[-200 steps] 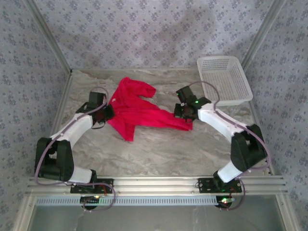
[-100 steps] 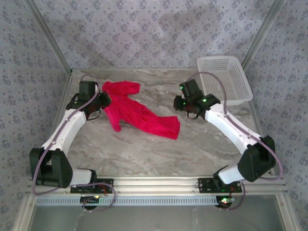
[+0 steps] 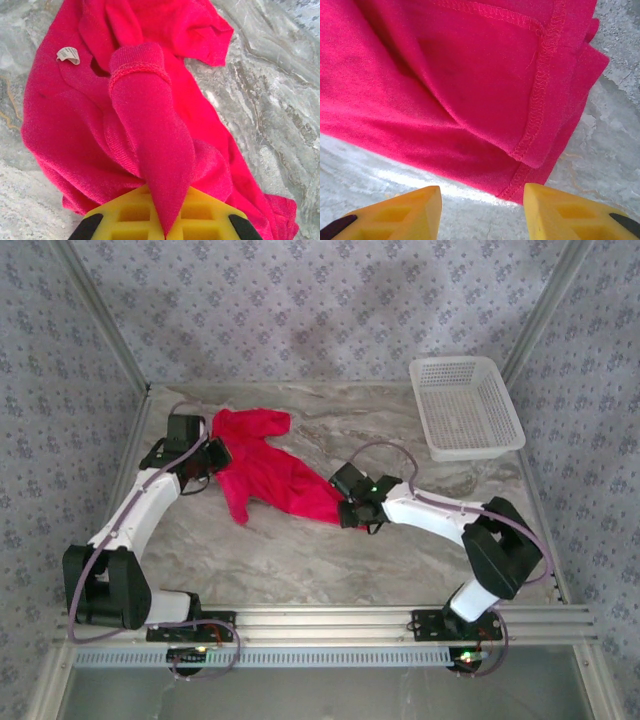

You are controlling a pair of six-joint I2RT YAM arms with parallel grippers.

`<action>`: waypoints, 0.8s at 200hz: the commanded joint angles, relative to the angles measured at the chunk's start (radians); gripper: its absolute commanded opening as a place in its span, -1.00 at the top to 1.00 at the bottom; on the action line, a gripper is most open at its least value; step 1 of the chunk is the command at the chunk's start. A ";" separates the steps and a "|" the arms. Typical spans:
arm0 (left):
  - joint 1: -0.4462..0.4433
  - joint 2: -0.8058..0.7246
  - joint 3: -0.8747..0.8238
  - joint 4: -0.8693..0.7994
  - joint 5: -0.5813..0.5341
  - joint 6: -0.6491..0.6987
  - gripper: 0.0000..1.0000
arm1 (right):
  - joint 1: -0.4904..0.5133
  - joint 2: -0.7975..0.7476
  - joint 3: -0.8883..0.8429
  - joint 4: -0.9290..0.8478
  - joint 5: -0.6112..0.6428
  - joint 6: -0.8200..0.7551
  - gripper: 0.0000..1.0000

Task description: Fold the inside-out t-shirt

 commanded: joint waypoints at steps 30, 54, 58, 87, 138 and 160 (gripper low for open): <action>0.007 -0.001 -0.010 -0.010 0.016 0.013 1.00 | -0.005 0.117 -0.028 0.059 0.034 0.048 0.03; 0.014 -0.009 -0.005 -0.024 0.015 0.015 1.00 | -0.022 0.164 -0.015 0.060 0.040 0.052 0.33; 0.016 -0.010 -0.002 -0.028 0.014 0.015 1.00 | -0.025 0.167 -0.008 0.049 0.043 0.053 0.50; 0.038 -0.027 0.053 -0.087 -0.015 0.002 1.00 | -0.037 0.090 0.093 -0.093 0.084 0.018 1.00; 0.093 -0.090 0.266 -0.126 0.018 -0.054 1.00 | -0.132 -0.157 0.401 -0.255 0.059 -0.124 1.00; 0.101 -0.138 0.385 -0.132 0.037 -0.047 1.00 | -0.160 -0.231 0.528 -0.293 -0.002 -0.167 1.00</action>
